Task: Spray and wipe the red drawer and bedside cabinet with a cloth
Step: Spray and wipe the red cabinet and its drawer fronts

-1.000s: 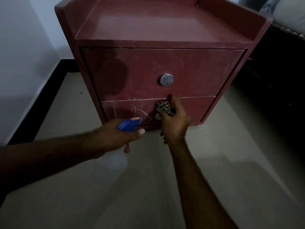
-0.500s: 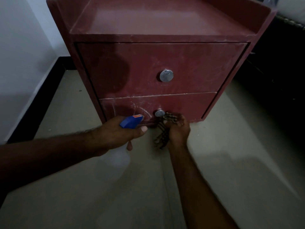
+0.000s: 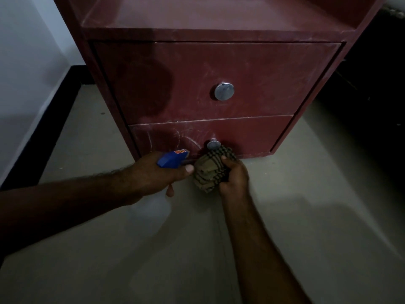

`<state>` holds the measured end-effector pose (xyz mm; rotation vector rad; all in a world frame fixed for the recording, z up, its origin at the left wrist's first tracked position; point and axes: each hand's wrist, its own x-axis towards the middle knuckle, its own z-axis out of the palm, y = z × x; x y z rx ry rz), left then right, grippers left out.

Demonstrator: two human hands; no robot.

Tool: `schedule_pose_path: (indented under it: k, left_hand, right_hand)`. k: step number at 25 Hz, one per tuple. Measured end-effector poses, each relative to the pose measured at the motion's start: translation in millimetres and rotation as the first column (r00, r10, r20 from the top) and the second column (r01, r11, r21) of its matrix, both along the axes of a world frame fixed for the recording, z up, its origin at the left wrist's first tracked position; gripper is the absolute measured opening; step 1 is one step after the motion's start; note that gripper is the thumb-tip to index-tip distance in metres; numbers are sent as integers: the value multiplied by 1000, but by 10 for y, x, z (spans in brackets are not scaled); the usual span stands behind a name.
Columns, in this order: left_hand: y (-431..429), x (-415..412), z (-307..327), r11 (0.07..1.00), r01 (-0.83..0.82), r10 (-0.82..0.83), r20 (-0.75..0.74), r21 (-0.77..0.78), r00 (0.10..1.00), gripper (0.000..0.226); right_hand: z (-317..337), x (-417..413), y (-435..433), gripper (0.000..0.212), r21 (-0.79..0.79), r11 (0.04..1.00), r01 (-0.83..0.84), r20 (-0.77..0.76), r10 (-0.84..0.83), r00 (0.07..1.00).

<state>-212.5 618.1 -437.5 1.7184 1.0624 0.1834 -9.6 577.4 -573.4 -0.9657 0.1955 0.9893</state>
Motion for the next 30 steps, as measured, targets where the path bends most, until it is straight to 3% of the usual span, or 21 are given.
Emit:
schedule_pose_path:
  k: [7,14,22,30]
  left_hand:
    - [-8,96,-58,1000,1,-2,-53,-18,999,53]
    - [43,130,-100,995,-96,95,-98,-4,991,44]
    - [70,-16,-116,992,-121,124,-104,39,987,48]
    - [98,-170,-14,983,-130,141,-82,132,987,35]
  right_hand:
    - [-94,324,-185,69,-60,983,171,22,-170,985]
    - [-84,260,-251,43,-97,991,92,-3,-93,996]
    - [-53,162,-257,42,-111,992,65,-7,-66,998]
    - [-44,-88,-176,40,-154,988,7,8,-6,1000]
